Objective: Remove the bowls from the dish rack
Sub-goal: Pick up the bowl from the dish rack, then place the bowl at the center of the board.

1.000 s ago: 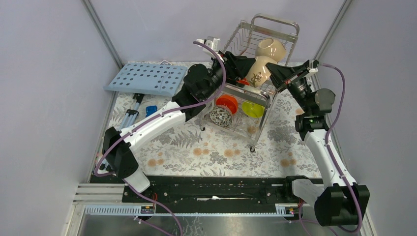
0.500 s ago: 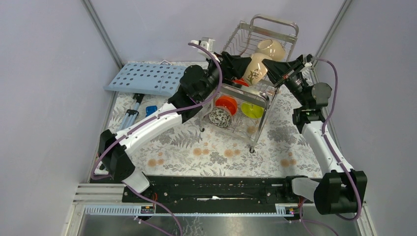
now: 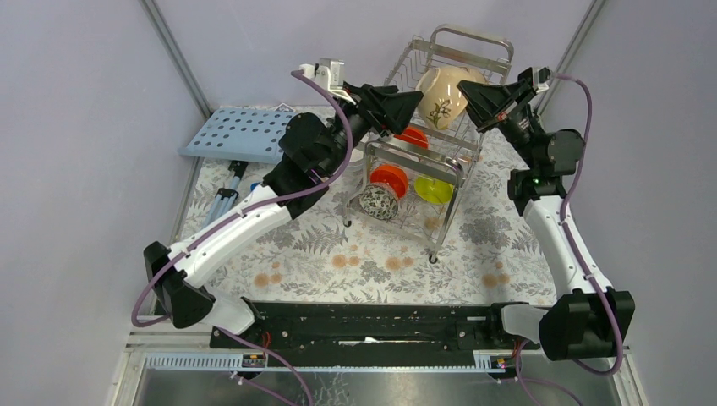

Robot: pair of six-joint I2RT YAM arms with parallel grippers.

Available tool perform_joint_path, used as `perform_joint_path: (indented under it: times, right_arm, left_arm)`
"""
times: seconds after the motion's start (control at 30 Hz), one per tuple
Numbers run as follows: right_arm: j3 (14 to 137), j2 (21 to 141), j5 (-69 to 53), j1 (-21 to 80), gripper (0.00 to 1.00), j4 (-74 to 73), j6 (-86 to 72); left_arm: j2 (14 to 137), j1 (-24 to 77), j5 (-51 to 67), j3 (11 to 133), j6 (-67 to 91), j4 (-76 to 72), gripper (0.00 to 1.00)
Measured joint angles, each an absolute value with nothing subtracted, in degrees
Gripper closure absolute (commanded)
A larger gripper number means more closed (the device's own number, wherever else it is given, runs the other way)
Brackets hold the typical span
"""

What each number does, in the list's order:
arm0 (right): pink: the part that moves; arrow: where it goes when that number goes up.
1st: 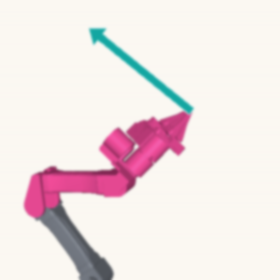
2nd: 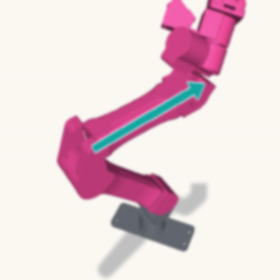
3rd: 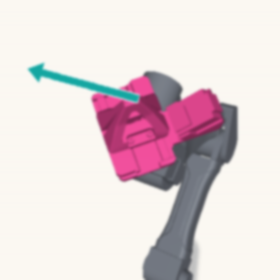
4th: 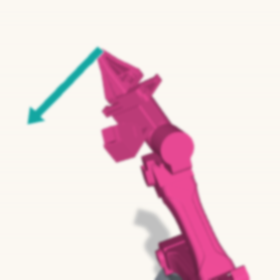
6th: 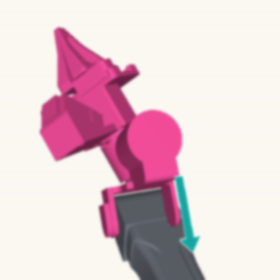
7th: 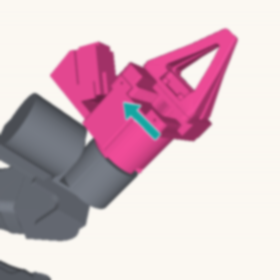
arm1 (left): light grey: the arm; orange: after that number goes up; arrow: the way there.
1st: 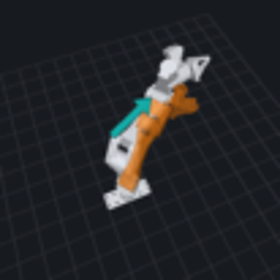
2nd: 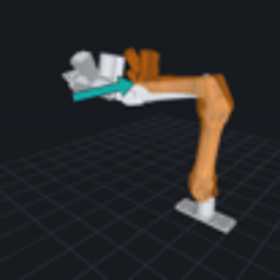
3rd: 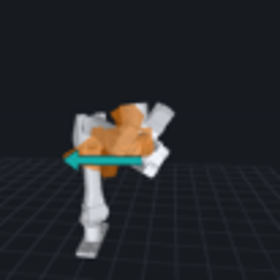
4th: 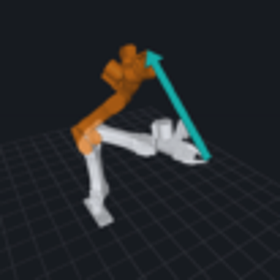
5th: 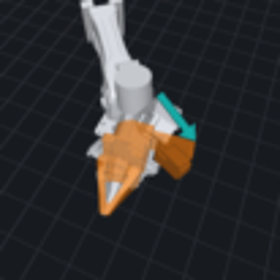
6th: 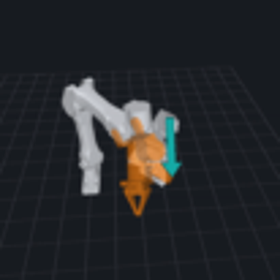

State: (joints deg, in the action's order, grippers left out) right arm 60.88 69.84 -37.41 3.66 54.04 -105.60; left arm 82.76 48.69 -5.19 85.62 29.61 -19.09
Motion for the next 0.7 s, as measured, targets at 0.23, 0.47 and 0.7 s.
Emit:
perform_joint_path:
  times: [0.23,0.47,0.7]
  right_arm:
    - [71.35,69.97,-41.8,3.68,1.0,44.05,-97.58]
    - [86.17,65.45,-43.68,7.18,1.0,22.7,-78.52]
    - [108.55,65.84,-40.75,16.8,1.0,-6.81,-54.37]
  left_arm:
    - [79.7,48.69,-5.85,84.79,29.78,-16.88,0.21]
    - [69.14,48.69,-10.22,79.18,29.87,-14.15,0.2]
    - [56.49,48.69,-18.81,73.78,32.71,-3.88,0.15]
